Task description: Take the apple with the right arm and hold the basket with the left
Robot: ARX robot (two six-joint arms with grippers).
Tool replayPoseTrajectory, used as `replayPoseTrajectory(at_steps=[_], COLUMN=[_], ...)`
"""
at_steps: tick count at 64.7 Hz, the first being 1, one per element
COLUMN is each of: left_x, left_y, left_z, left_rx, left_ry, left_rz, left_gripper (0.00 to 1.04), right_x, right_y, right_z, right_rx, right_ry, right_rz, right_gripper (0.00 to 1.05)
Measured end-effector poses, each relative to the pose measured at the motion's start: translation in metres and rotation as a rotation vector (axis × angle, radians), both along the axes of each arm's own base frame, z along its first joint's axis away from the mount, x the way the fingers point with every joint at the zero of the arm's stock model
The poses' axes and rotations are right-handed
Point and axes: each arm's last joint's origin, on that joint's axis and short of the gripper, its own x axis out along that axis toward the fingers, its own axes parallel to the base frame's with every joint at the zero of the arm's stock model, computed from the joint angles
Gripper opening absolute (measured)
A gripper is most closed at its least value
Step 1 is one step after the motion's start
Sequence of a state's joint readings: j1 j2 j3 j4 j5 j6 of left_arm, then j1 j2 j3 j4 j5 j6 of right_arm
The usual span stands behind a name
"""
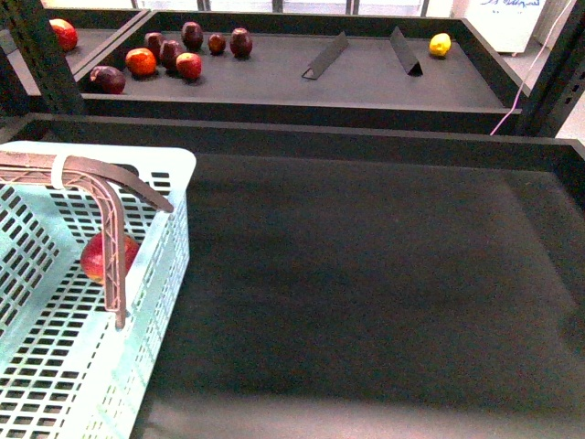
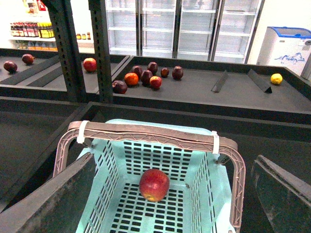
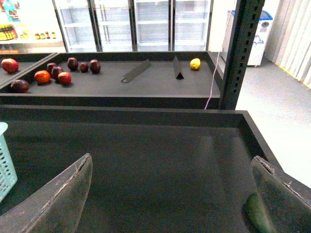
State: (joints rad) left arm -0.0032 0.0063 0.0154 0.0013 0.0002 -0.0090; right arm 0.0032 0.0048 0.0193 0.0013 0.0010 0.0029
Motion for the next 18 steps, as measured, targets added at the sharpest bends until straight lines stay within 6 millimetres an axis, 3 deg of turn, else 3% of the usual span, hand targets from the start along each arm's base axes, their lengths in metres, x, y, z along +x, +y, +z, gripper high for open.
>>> replayPoseTrajectory(at_steps=[18], left_x=[0.0000], left_y=[0.0000], left_z=[0.0000], left_rx=[0.000], left_ry=[0.000], left_rz=[0.000], left_gripper=[0.98], right_x=[0.0000], right_y=[0.0000], right_z=[0.0000], right_rx=[0.000], right_ry=[0.000], right_rz=[0.000], right_gripper=[0.96])
